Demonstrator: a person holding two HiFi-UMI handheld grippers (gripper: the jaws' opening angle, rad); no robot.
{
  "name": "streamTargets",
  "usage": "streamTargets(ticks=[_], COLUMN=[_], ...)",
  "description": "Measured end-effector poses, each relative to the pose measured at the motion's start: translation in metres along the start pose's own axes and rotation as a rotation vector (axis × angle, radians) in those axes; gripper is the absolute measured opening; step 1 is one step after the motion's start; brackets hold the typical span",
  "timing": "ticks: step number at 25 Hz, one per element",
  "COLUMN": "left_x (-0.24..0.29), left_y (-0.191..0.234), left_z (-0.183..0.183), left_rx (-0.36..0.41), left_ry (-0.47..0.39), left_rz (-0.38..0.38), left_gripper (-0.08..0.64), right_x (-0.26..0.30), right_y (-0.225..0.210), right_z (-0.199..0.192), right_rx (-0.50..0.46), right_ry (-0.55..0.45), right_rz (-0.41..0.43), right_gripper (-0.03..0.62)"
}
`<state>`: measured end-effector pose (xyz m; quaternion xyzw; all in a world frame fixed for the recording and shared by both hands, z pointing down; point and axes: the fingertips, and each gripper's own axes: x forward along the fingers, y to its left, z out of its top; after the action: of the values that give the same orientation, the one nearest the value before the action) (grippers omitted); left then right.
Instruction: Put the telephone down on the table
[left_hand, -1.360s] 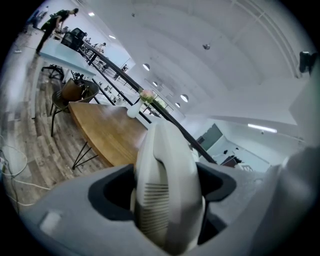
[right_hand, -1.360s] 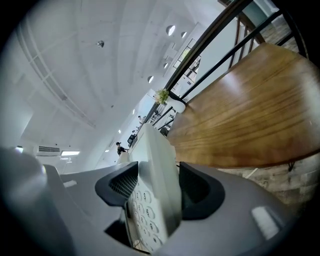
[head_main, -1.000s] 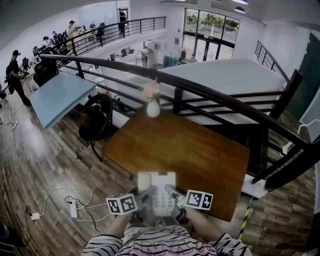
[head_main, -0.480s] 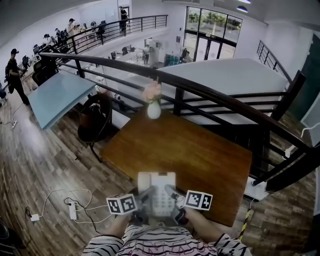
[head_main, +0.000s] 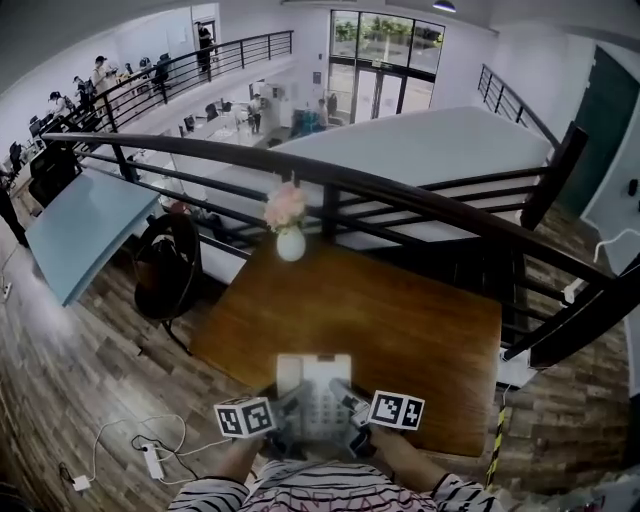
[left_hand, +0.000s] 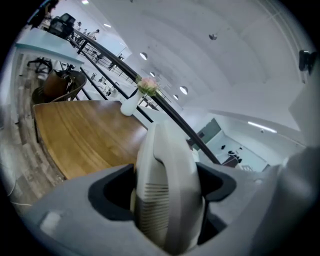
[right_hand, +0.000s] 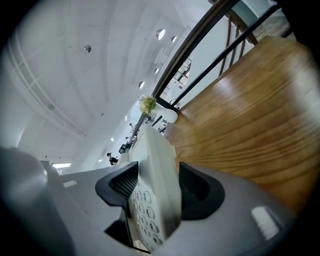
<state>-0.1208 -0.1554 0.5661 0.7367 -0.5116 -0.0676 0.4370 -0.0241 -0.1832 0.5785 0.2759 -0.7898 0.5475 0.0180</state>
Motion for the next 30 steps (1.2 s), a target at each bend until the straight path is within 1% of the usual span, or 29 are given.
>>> streamTargets(ticks=[9, 16, 22, 30], left_x=[0.029, 0.058, 0.09, 0.14], left_y=[0.057, 0.095, 0.133, 0.174], left_z=[0.073, 0.113, 0.135, 0.151], left_rx=[0.019, 0.044, 0.067, 0.105], left_ry=[0.043, 0.085, 0.145, 0.247], left_rz=[-0.036, -0.051, -0.065, -0.122], left_gripper=[0.379, 0.379, 0.379, 0.379], right_x=[0.084, 0.136, 0.178, 0.22], right_y=[0.008, 0.0, -0.02, -0.057], right_z=[0.037, 0.062, 0.077, 0.093], right_rx=[0.02, 0.048, 0.093, 0.156], right_ry=[-0.053, -0.092, -0.136, -0.228], right_rz=[-0.028, -0.037, -0.058, -0.111], right_gripper=[0.253, 0.253, 0.255, 0.256])
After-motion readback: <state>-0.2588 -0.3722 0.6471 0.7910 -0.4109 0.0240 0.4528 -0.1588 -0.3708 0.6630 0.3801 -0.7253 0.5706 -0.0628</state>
